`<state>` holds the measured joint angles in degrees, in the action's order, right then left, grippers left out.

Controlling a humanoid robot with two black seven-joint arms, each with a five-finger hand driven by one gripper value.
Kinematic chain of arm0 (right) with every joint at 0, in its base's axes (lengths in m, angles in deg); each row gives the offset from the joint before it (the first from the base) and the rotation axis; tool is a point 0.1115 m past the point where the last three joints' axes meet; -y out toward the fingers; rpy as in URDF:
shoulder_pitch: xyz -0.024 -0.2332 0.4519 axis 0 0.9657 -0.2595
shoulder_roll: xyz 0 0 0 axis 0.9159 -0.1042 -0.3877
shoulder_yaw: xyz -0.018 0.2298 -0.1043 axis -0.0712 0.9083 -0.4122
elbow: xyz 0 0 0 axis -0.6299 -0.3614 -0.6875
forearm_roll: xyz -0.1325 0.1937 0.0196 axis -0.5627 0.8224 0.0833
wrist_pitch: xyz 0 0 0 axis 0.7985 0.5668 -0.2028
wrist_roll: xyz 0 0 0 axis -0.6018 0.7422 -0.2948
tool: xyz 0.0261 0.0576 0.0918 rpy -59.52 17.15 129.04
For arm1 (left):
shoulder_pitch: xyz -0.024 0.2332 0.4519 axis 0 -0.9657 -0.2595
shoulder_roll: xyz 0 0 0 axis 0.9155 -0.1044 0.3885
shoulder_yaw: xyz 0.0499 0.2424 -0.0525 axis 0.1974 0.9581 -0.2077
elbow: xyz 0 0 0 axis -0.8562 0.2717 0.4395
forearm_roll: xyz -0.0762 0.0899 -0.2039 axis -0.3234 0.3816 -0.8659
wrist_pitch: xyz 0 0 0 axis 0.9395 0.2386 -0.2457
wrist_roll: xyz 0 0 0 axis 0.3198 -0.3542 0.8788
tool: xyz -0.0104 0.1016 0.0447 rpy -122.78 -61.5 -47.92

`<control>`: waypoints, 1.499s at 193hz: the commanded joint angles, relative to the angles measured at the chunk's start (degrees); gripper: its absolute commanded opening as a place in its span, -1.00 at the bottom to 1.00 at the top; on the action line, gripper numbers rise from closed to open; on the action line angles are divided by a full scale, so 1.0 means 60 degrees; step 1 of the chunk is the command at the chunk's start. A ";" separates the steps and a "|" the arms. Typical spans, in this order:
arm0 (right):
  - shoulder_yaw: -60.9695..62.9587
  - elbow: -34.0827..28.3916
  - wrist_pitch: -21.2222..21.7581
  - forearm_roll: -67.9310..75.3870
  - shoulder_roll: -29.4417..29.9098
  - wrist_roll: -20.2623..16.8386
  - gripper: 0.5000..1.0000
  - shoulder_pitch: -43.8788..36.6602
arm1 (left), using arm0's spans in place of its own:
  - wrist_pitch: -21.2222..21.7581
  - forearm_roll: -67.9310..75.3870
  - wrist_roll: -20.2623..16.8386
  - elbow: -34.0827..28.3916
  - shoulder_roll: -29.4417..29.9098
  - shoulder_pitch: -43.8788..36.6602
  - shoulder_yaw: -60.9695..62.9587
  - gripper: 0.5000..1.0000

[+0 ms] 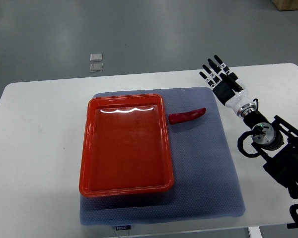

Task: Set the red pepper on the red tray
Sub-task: 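Move the right hand down toward the red pepper beside the tray, then close the right hand fingers around the red pepper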

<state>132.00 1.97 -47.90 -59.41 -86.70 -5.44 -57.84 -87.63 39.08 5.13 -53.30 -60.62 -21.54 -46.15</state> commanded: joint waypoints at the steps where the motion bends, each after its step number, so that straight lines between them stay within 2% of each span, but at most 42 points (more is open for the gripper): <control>1: 0.0000 -0.0001 -0.0018 0.0000 -0.0020 -0.0006 0.69 -0.0002 | 0.0000 0.0001 0.0000 0.0000 0.0000 -0.0013 0.0015 1.00; 59: -0.0146 -0.0015 0.0114 -0.0205 -0.0108 -0.0006 0.69 -0.0178 | 0.0000 0.0016 0.0000 0.0029 0.0000 -0.0013 0.0030 1.00; 111: -0.1904 -0.0059 0.0100 -0.3955 -0.1031 -0.0080 0.69 -0.1745 | -0.0117 0.0001 0.0000 0.0073 0.0000 -0.0013 0.0044 1.00; 128: -0.2988 -0.0425 0.0202 -0.5552 -0.1617 -0.0358 0.69 -0.2492 | -0.0132 0.0016 0.0000 0.0073 0.0000 -0.0013 0.0044 1.00; 145: -0.5022 -0.1025 0.0231 -0.7323 -0.2231 -0.0592 0.69 -0.3560 | -0.0147 0.0015 0.0000 0.0073 0.0000 -0.0013 0.0044 1.00; 177: -0.8436 -0.1582 0.0246 -0.8350 -0.2818 -0.0636 0.68 -0.5392 | -0.0161 0.0030 0.0000 0.0088 0.0000 -0.0013 0.0059 1.00; 198: -0.9403 -0.1744 0.0231 -0.8423 -0.2789 -0.0724 0.68 -0.5978 | -0.0161 0.0030 0.0000 0.0175 0.0000 -0.0013 0.0059 1.00; 228: -0.9931 -0.1744 0.0100 -0.8979 -0.2496 -0.0797 0.68 -0.6008 | -0.0161 0.0016 0.0000 0.0278 0.0000 -0.0013 0.0059 1.00; 289: -1.0737 -0.1568 -0.0867 -0.9419 -0.1983 -0.0812 0.67 -0.5759 | -0.0161 0.0016 0.0000 0.0278 0.0000 -0.0013 0.0030 1.00</control>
<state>68.52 -7.76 -51.77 -115.83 -99.27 -10.31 -93.03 -88.61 39.17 5.13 -51.62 -60.62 -21.61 -45.92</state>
